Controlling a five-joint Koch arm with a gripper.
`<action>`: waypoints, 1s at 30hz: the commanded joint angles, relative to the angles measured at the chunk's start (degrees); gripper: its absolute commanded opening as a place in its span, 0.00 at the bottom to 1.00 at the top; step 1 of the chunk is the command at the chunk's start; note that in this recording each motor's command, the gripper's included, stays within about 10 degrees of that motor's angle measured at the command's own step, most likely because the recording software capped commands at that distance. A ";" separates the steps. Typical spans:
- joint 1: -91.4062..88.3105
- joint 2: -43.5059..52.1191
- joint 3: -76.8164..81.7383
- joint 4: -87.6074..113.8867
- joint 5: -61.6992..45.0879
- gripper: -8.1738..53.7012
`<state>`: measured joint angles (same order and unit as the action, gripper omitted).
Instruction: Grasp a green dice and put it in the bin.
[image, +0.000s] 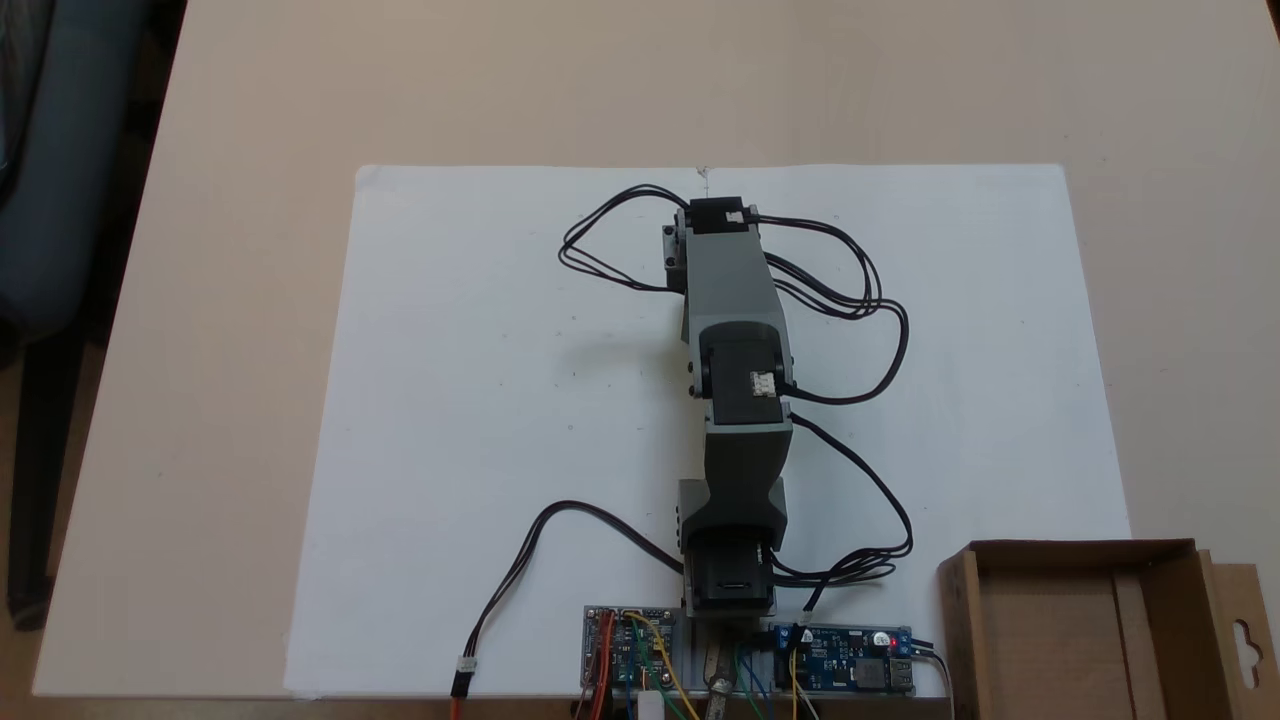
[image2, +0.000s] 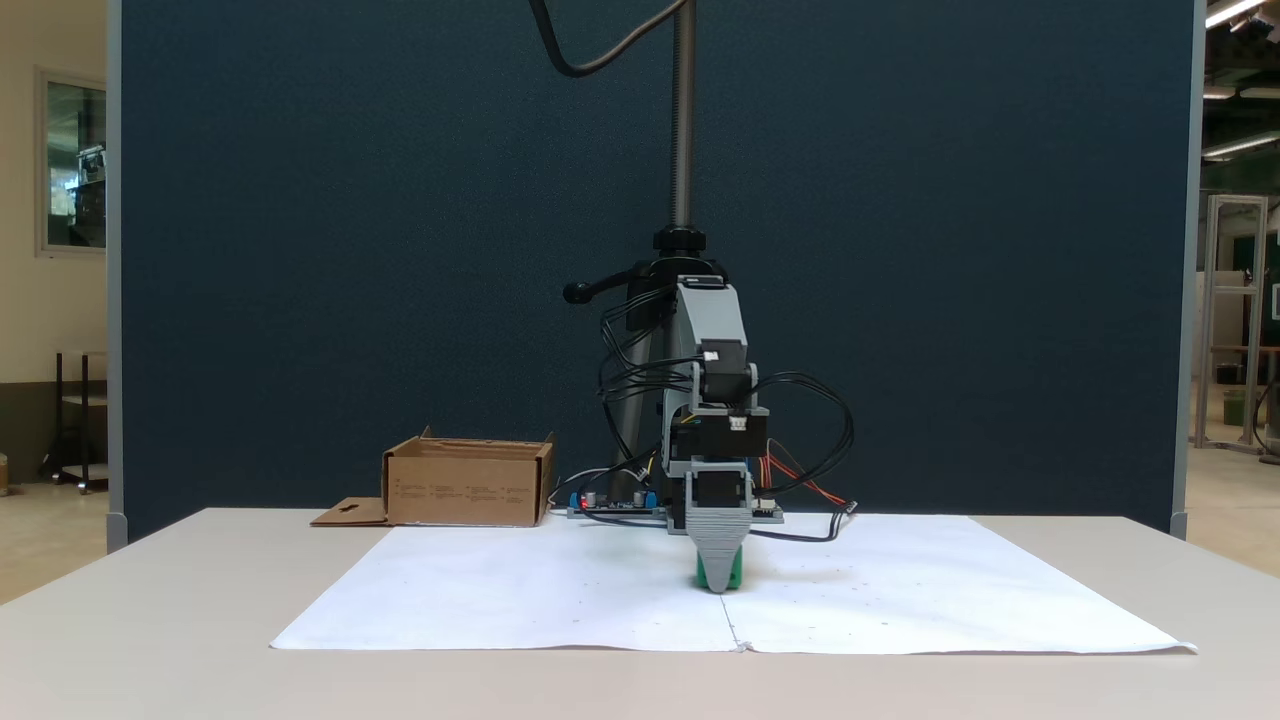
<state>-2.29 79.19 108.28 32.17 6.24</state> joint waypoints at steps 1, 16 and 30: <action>0.88 4.57 -0.70 0.53 3.25 0.32; 6.68 9.14 -47.99 47.99 3.08 0.32; 62.56 3.69 -50.36 46.67 -19.49 0.32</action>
<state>56.60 82.18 60.47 74.79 -5.80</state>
